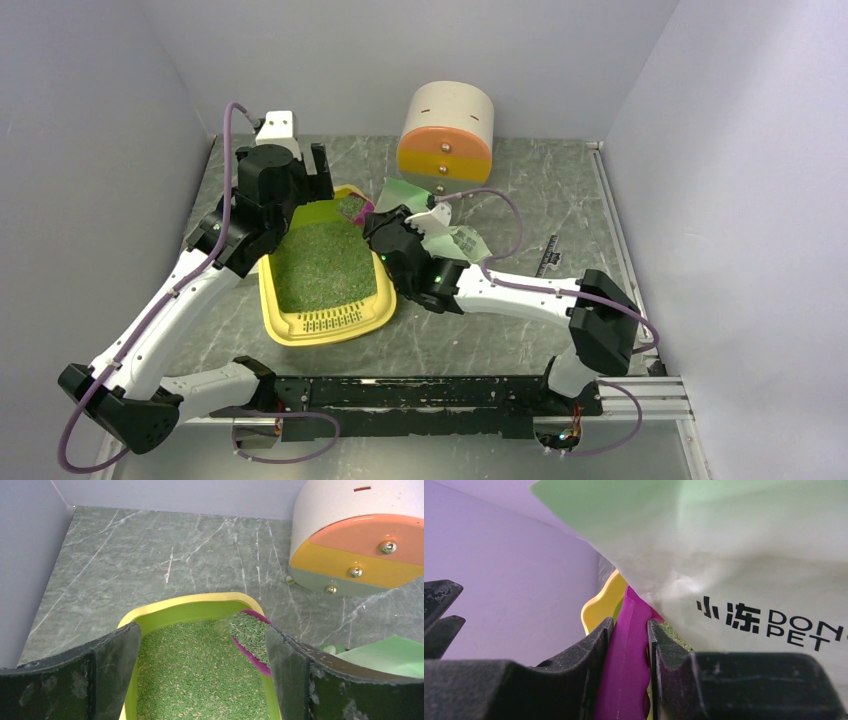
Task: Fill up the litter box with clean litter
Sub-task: Pour the cat litter into the litter box.
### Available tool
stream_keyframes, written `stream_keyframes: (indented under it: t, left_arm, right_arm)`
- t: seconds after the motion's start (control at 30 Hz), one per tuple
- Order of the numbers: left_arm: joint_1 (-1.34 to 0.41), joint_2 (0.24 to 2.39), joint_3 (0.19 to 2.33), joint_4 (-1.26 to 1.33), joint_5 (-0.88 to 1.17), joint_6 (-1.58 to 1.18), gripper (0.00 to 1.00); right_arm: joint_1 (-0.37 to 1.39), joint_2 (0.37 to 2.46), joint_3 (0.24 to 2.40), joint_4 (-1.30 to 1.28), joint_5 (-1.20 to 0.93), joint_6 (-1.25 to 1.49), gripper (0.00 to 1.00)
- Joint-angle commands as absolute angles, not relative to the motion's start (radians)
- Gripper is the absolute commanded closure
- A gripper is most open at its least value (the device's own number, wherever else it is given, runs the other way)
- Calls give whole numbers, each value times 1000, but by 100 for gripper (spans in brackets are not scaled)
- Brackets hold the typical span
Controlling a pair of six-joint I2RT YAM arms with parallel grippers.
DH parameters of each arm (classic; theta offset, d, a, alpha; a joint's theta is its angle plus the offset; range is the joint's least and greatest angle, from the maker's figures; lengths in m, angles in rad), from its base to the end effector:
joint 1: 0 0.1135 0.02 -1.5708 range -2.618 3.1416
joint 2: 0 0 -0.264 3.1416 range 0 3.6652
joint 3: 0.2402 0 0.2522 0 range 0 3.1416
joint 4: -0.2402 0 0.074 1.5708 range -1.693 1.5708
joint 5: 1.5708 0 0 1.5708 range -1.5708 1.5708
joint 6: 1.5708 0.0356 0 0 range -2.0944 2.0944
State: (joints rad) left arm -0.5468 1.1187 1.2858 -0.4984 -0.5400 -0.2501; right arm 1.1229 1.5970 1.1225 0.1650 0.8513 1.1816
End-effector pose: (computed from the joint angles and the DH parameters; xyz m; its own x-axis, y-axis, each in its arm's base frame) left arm 0.2103 -0.1066 0.4169 -0.2768 -0.0800 -0.9576 -0.0390 0.9966 -0.0720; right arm 0.1822 0.3174 0.2892 -0.3126 0.7573 -0.5734 0.0144 0.6073 0.7943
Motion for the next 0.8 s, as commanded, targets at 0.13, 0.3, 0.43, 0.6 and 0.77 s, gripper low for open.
stream_keyframes:
  t: [0.13, 0.3, 0.43, 0.6, 0.77]
  left_arm:
    - [-554, 1109, 1280, -484, -552, -242, 2]
    - [-554, 1112, 1278, -481, -537, -246, 2]
    - [-554, 1111, 1276, -482, -531, -247, 2]
    - [-554, 1109, 1272, -482, -530, -249, 2]
    - [-554, 1111, 1271, -479, -524, -253, 2]
  right_arm:
    - [1131, 1545, 1106, 161, 953, 1179, 100]
    - [1131, 1498, 1064, 157, 948, 1197, 100]
    - [1132, 1469, 1042, 138, 953, 1213, 100]
    - [1133, 1436, 1010, 139, 914, 1211, 100]
    - [1143, 1402, 984, 92, 882, 1232, 100]
